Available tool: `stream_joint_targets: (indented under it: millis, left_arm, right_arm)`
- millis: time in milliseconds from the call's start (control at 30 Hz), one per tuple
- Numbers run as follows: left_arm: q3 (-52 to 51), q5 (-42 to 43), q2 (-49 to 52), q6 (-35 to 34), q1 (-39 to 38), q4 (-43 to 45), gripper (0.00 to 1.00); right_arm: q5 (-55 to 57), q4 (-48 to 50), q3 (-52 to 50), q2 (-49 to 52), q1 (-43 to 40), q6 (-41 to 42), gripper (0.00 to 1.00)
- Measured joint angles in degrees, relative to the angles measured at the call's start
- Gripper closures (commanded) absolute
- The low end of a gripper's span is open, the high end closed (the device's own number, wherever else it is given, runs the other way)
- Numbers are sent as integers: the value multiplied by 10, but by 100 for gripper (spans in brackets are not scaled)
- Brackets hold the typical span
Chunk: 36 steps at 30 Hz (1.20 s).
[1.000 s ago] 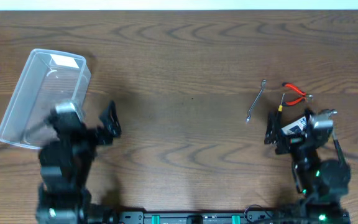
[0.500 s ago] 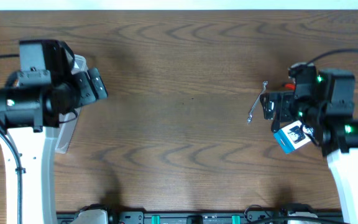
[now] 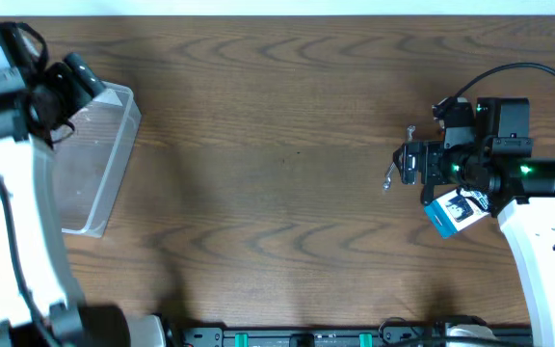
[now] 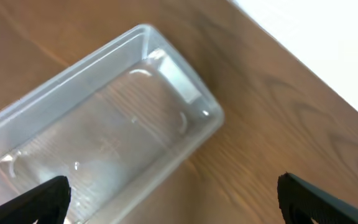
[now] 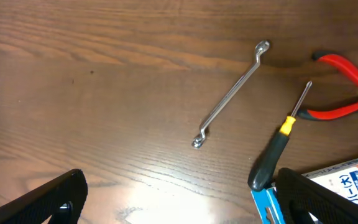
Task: Pack container
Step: 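Reach the left gripper to the clear container's far edge and grasp it, then drag the clear container with the left gripper toward table center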
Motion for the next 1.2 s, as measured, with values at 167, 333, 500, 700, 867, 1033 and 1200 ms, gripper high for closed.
stream_joint_targets:
  millis: [167,333,500,700,867,1033,1200]
  left_arm:
    - [0,-3,105,-25,14,43,24]
    - [0,-3,181,-30,13,51,35]
    - [0,-3,221,-33,13,44,48]
    - [0,-4,261,-29,-2,10,49]
    - [0,-4,290,-18,-40,-9,50]
    - [0,-4,294,3,-98,-16,49]
    - [0,-4,294,8,-161,-28,49]
  right_arm:
    - [0,-9,0,0,0,0,3]
    - [-1,-20,0,0,0,0,4]
    - [-1,-22,0,0,0,0,4]
    - [-1,-18,0,0,0,0,4]
    - [-1,-7,0,0,0,0,4]
    - [-1,-5,0,0,0,0,4]
    - [-2,-5,0,0,0,0,4]
